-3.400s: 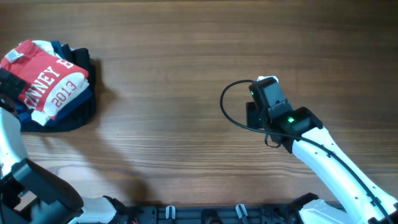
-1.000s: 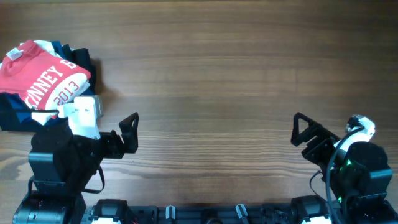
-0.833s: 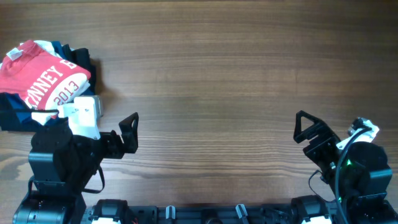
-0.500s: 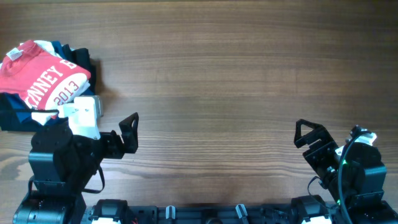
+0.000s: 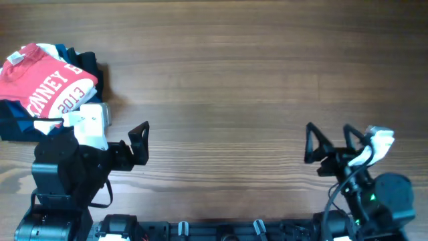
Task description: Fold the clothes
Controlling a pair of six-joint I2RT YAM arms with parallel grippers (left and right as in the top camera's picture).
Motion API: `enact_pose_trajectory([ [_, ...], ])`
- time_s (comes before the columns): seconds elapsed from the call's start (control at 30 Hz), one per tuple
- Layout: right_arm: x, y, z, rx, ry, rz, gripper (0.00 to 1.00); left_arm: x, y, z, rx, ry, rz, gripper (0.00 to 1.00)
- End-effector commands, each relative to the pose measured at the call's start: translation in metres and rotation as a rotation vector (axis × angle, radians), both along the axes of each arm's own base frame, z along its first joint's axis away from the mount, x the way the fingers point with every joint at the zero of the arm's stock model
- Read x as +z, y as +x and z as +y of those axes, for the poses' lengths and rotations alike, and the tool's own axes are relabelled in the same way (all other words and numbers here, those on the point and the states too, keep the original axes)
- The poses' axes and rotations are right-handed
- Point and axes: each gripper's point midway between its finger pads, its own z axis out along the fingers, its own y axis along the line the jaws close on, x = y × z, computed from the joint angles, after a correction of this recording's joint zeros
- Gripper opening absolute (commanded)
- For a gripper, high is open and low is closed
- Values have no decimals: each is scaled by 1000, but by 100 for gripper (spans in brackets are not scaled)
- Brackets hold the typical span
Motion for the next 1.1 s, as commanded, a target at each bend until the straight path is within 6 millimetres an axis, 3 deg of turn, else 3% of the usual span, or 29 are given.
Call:
enact_pose_trajectory([
  [0.0, -20, -3, 23, 159, -131, -141, 100, -1, 0, 0, 7, -2, 2, 100],
  [0.3, -51, 18, 18, 104, -126, -332, 99, -1, 0, 0, 7, -3, 2, 100],
  [0.43, -64, 29, 2, -3, -112, -377, 100, -1, 0, 0, 7, -3, 2, 100],
  [0.6, -70, 33, -18, -120, -120, -337, 100, -1, 0, 0, 7, -2, 2, 100],
  [0.7, -101, 34, -10, -60, -153, -219, 100, -1, 0, 0, 7, -2, 2, 100],
  [0.77, -100, 33, -1, -5, -222, -243, 100, -1, 0, 0, 7, -3, 1, 100],
  [1.07, -100, 33, -1, -11, -143, -228, 100, -1, 0, 0, 7, -2, 2, 100],
])
